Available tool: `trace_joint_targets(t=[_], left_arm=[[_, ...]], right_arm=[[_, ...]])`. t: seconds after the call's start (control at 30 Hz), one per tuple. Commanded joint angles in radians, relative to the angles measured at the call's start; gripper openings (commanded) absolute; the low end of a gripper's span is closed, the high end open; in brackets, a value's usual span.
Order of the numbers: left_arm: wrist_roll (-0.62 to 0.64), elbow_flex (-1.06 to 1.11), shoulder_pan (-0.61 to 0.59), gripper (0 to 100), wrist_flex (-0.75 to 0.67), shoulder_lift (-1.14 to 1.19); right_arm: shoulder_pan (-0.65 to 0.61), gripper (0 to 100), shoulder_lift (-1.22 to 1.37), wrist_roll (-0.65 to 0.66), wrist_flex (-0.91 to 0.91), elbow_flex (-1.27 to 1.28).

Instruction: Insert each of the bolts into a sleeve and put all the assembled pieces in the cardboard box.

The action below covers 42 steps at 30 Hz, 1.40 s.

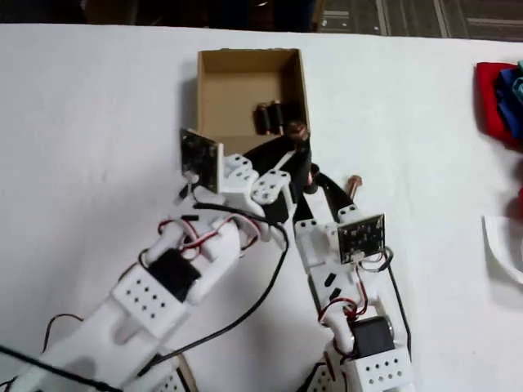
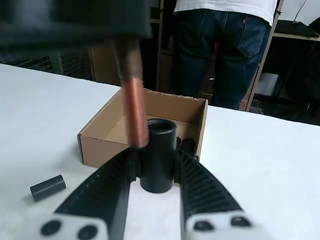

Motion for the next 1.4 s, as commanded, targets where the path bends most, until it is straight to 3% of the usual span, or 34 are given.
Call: trace_joint_targets(t=[0.0, 0.37, 1.13, 1.37], left_arm=[[-0.005, -0.058, 0.012, 3, -0.023, 0.025], [-0.006, -0.173, -0.018, 3, -0.028, 0.048], [-0.008, -0.143, -0.032, 3, -0.035, 0.054], [-0.008, -0.156, -0.066, 3, -0.078, 0.169]], right_arm=[[-0.007, 2.0, -0.018, -0.009, -0.031, 0.009], [-0.007, 2.0, -0.018, -0.009, -0.031, 0.009], [-0.010, 1.9, -0.019, -0.009, -0.031, 0.009], [-0.012, 1.9, -0.019, -0.009, -0.031, 0.009]])
